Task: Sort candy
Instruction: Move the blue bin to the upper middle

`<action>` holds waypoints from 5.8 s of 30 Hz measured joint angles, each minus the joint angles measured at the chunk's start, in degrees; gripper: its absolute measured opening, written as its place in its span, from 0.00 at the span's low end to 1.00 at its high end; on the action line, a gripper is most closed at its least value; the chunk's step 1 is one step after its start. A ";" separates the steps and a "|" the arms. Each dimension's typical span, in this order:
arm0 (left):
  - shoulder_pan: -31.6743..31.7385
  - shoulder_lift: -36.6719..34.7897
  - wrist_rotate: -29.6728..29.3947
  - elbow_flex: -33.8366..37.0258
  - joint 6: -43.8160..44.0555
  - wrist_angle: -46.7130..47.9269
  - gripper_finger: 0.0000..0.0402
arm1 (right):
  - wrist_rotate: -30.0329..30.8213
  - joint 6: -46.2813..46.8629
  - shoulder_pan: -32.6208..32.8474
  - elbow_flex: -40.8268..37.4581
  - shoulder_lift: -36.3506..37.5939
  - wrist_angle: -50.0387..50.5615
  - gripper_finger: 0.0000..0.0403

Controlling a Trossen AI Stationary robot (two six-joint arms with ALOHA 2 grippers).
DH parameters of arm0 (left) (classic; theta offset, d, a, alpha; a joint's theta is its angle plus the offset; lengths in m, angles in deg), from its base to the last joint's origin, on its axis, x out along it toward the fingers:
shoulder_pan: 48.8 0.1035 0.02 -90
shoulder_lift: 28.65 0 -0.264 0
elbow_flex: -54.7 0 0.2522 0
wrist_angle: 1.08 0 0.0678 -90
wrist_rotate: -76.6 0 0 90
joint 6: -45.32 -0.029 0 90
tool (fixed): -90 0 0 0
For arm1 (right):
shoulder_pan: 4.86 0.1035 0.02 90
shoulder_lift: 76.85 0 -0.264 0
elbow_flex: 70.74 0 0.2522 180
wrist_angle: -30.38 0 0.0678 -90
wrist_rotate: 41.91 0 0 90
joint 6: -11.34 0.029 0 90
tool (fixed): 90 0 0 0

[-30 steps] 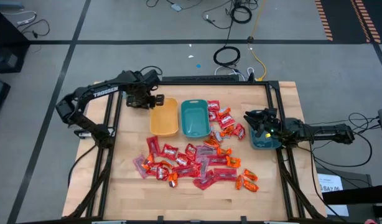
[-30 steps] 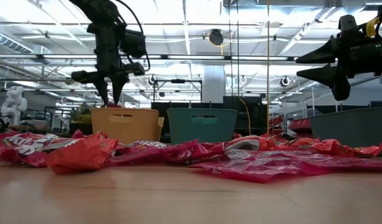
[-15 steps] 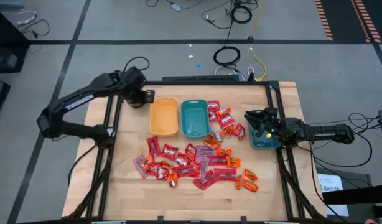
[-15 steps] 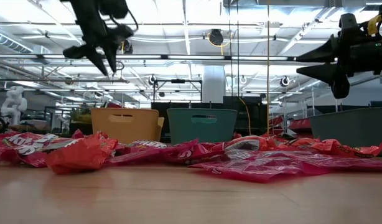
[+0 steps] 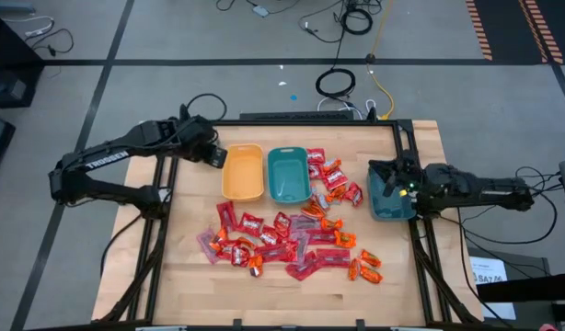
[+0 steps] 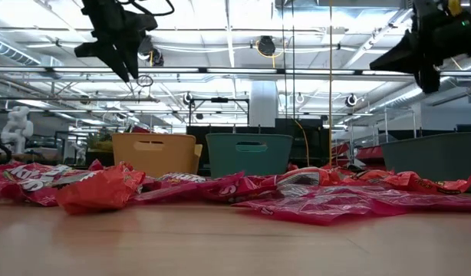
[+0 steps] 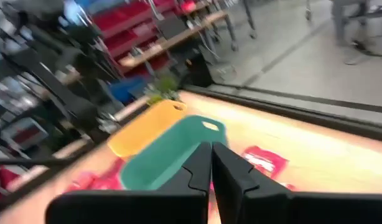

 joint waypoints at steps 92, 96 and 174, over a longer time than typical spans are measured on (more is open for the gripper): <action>-7.42 0.13 -3.43 0.00 1.73 -0.52 0.31 | -4.70 -74.23 -45.86 76.21 -84.13 39.35 0.00; -7.42 0.13 -3.40 0.00 1.78 -0.52 0.31 | -2.14 -74.63 -43.56 83.16 -93.16 40.35 0.00; -12.29 0.15 -1.54 0.02 -2.82 1.27 0.31 | 4.08 -24.41 -31.11 65.52 -85.82 70.60 0.00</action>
